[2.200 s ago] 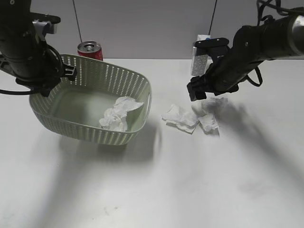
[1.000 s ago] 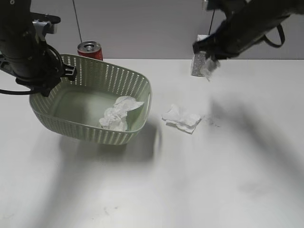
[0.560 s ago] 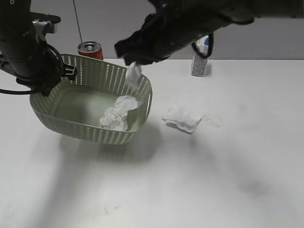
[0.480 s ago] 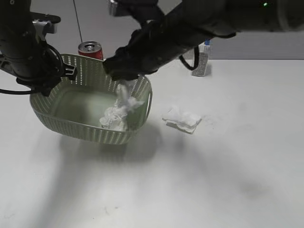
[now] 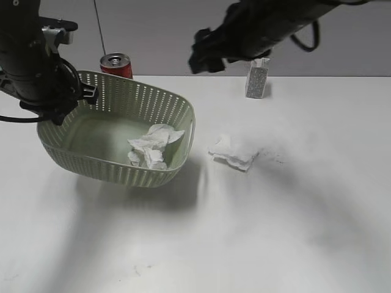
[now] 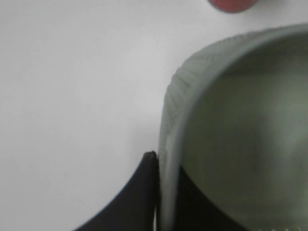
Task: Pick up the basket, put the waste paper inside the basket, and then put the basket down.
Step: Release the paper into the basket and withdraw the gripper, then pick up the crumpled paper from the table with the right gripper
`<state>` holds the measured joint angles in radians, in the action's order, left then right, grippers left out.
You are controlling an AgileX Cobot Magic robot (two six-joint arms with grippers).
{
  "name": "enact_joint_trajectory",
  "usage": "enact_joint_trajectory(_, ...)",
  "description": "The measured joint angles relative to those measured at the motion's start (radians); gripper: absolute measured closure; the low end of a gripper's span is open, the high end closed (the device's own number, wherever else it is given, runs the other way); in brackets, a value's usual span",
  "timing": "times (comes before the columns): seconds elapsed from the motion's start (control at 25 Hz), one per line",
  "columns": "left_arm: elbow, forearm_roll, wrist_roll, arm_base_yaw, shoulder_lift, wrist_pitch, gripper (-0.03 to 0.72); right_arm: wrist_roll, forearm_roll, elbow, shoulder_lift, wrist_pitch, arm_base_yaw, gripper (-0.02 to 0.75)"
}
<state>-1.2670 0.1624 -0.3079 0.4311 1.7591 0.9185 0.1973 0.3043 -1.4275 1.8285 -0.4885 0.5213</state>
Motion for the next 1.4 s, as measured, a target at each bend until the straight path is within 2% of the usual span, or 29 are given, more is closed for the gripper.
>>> enact_joint_trajectory(0.08,0.000,-0.001,0.000,0.000,0.000,0.000,0.687,-0.018,-0.033,0.007,0.005,-0.046,-0.063,0.143)
enact_joint_trajectory(0.2,0.000,-0.002,0.000,0.000,0.000,0.000,0.686,-0.028,-0.062,0.050,0.052,-0.059,-0.101,0.144)
enact_joint_trajectory(0.64,0.000,0.001,0.000,0.000,0.000,0.004,0.686,-0.031,-0.081,0.082,0.273,0.082,-0.097,0.145)
enact_joint_trajectory(0.92,0.000,0.005,0.000,0.000,0.000,0.004,0.685,-0.032,-0.075,0.082,0.319,0.098,-0.062,0.145)
enact_joint_trajectory(1.12,0.000,0.005,0.000,0.000,0.000,0.003,0.684,-0.032,-0.127,0.082,0.346,0.100,-0.033,0.153)
enact_joint_trajectory(1.24,0.000,0.005,0.000,0.000,0.000,0.003,0.685,-0.032,-0.151,0.079,0.349,0.096,-0.031,0.240)
enact_joint_trajectory(1.36,0.000,0.005,0.000,0.000,0.000,0.001,0.685,-0.035,-0.163,0.074,0.349,0.072,-0.031,0.462)
enact_joint_trajectory(1.4,0.000,0.005,0.000,0.000,0.000,-0.002,0.685,-0.035,-0.167,0.070,0.349,0.057,-0.031,0.562)
